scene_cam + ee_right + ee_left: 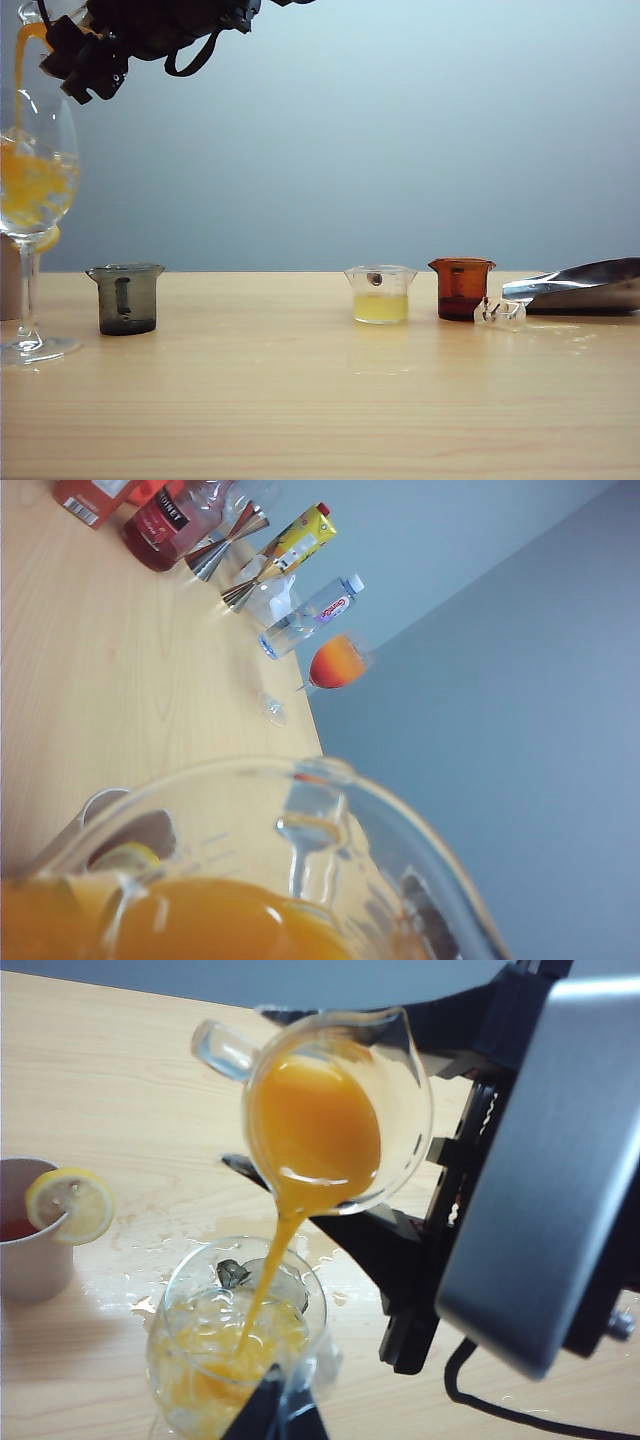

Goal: Pick up the second measuring cup from the left, pour the orange juice inside into the goblet, and finally put the measuring cup back in its original place.

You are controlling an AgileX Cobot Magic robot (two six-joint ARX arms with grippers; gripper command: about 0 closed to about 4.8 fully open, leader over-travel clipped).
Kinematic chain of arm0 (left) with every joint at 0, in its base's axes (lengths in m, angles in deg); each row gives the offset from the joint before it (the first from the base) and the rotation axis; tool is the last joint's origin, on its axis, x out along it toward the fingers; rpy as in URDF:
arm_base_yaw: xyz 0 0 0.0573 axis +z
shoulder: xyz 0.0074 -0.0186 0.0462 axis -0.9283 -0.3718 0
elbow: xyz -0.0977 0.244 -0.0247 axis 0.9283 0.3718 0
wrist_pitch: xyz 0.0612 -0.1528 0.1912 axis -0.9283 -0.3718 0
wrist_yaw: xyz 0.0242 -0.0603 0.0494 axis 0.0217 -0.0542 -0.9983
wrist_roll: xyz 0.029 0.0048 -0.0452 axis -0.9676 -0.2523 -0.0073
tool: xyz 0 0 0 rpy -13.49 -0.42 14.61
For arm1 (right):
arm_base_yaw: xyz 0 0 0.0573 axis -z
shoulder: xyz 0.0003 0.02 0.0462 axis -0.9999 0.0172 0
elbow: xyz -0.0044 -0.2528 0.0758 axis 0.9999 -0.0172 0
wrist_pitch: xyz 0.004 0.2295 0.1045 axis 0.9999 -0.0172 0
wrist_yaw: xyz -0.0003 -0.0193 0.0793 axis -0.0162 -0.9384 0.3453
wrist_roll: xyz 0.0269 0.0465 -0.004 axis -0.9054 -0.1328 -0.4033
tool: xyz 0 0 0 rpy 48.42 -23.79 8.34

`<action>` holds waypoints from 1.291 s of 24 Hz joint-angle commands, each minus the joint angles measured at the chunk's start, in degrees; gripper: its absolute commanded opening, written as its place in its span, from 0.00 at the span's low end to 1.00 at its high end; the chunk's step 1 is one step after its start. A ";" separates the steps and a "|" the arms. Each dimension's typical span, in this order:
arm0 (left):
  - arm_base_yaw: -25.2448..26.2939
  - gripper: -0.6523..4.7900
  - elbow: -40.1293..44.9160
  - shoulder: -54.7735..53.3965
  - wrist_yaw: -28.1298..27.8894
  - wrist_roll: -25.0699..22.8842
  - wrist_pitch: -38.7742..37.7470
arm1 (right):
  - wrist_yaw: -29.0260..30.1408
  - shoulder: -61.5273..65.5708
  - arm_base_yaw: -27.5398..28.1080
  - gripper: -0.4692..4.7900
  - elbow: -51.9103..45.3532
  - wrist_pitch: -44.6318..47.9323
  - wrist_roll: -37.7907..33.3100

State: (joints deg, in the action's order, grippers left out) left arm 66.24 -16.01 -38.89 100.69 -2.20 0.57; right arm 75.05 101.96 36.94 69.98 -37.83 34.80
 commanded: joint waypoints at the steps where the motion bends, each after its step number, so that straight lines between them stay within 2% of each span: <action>1: 0.00 0.11 -0.35 0.07 0.35 -0.07 0.35 | -0.09 -0.37 -0.28 0.09 0.39 2.16 1.40; 31: -0.04 0.11 -0.35 0.07 0.35 -0.07 -0.11 | -0.09 -0.37 -0.50 0.09 0.39 2.60 10.62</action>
State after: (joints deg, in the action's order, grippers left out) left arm 66.22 -16.01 -38.89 100.71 -2.20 -0.04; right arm 75.03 101.96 36.63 69.98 -37.07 45.05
